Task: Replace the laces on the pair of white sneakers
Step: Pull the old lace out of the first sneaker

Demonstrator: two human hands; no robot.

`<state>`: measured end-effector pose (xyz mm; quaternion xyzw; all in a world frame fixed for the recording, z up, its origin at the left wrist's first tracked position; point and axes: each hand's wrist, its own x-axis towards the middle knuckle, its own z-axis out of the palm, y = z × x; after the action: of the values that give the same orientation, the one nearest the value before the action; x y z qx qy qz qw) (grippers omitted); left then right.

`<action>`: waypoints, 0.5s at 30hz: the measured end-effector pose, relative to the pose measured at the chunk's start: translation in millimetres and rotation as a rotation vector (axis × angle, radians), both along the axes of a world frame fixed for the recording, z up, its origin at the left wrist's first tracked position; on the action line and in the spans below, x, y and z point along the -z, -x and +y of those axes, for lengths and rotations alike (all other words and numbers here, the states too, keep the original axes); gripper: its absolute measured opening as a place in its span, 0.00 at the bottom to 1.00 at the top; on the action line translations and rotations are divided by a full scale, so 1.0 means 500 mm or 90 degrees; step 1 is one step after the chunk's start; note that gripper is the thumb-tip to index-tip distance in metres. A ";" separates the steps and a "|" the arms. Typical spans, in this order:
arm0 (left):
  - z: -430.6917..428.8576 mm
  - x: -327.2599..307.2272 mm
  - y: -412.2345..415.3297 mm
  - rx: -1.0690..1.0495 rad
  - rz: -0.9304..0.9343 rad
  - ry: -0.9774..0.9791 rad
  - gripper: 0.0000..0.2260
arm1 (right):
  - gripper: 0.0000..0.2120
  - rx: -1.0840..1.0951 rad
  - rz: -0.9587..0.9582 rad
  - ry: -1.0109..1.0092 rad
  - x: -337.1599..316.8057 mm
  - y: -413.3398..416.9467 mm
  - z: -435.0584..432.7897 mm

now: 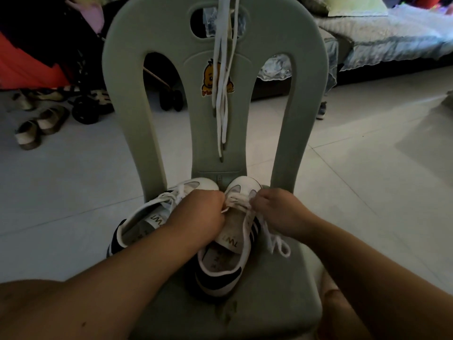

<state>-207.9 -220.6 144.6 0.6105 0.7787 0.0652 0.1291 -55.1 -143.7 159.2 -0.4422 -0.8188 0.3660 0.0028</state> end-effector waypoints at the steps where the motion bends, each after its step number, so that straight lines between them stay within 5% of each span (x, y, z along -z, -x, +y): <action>1: -0.001 -0.002 0.001 0.000 -0.011 -0.006 0.09 | 0.15 0.001 0.041 0.046 -0.014 -0.004 0.000; 9: -0.027 -0.023 -0.002 0.028 -0.096 -0.071 0.09 | 0.14 0.194 0.425 0.175 -0.059 -0.013 0.025; 13: -0.038 -0.027 -0.007 0.040 -0.125 -0.104 0.09 | 0.23 0.168 0.432 0.110 -0.055 -0.007 0.037; 15: -0.042 -0.025 -0.008 0.042 -0.134 -0.115 0.08 | 0.23 0.164 0.333 -0.015 -0.051 -0.008 0.045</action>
<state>-203.7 -241.4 157.0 0.6348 0.7312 0.1946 0.1567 -51.4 -121.4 184.9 -0.4328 -0.7317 0.4547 0.2654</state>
